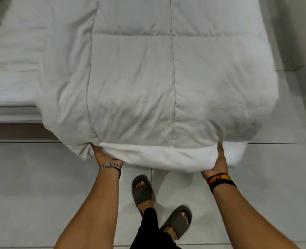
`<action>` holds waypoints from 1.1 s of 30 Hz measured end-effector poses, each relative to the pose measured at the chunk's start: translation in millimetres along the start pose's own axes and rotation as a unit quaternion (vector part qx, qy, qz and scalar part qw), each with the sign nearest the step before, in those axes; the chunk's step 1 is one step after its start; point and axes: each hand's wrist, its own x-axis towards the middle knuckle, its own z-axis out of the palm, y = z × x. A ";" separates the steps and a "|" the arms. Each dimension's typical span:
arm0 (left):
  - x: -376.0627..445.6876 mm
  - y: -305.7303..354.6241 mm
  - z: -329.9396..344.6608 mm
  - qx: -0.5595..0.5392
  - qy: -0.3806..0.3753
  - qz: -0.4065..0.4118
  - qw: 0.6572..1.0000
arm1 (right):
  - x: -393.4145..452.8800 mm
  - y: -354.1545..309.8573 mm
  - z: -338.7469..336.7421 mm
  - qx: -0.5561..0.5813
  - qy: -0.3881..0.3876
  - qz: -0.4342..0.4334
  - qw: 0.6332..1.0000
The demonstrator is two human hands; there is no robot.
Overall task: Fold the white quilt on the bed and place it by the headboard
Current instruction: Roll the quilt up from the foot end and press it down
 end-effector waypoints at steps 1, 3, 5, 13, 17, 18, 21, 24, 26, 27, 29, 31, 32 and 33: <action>-15.1 5.4 -1.5 0.011 0.006 -0.009 1.000 | -17.6 2.7 -7.7 -0.006 0.016 0.003 1.000; -53.9 18.5 -9.7 0.045 0.020 -0.027 0.998 | -55.9 5.3 -17.8 -0.006 0.064 -0.008 0.998; -105.2 39.3 -20.9 0.011 -0.006 -0.058 0.998 | -105.2 -5.3 -10.5 0.000 0.086 -0.028 0.996; -259.7 150.6 38.4 0.019 -0.056 -0.010 0.998 | -252.8 -82.3 73.2 -0.028 0.238 -0.155 0.958; -271.9 198.8 128.6 0.009 0.064 0.095 0.993 | -270.4 -112.2 144.3 -0.036 0.250 -0.209 0.945; -271.1 210.4 150.2 0.012 0.107 0.107 0.988 | -267.4 -121.3 163.0 -0.039 0.240 -0.221 0.944; -250.2 241.6 211.1 0.036 0.191 0.152 0.969 | -249.3 -153.3 234.7 -0.050 0.198 -0.253 0.946; -214.4 266.7 277.4 0.027 0.125 0.181 0.975 | -212.1 -196.2 317.6 -0.081 0.158 -0.253 0.951; -179.3 279.1 324.9 0.024 -0.010 0.166 0.986 | -182.0 -228.1 368.7 -0.104 0.043 -0.195 0.974; -162.6 283.2 347.9 0.048 -0.072 0.157 0.984 | -165.9 -241.9 386.6 -0.121 -0.005 -0.168 0.978; -130.8 284.6 380.0 0.121 -0.125 0.156 0.972 | -137.9 -257.8 402.4 -0.181 -0.013 -0.140 0.973; -103.3 272.2 393.7 0.185 -0.103 0.164 0.963 | -112.7 -255.2 396.0 -0.210 0.042 -0.157 0.964; -91.6 260.4 389.5 0.227 -0.063 0.186 0.954 | -101.6 -245.1 384.7 -0.215 0.089 -0.180 0.956; -85.5 245.6 378.0 0.282 0.004 0.214 0.935 | -92.0 -231.0 367.6 -0.234 0.151 -0.199 0.940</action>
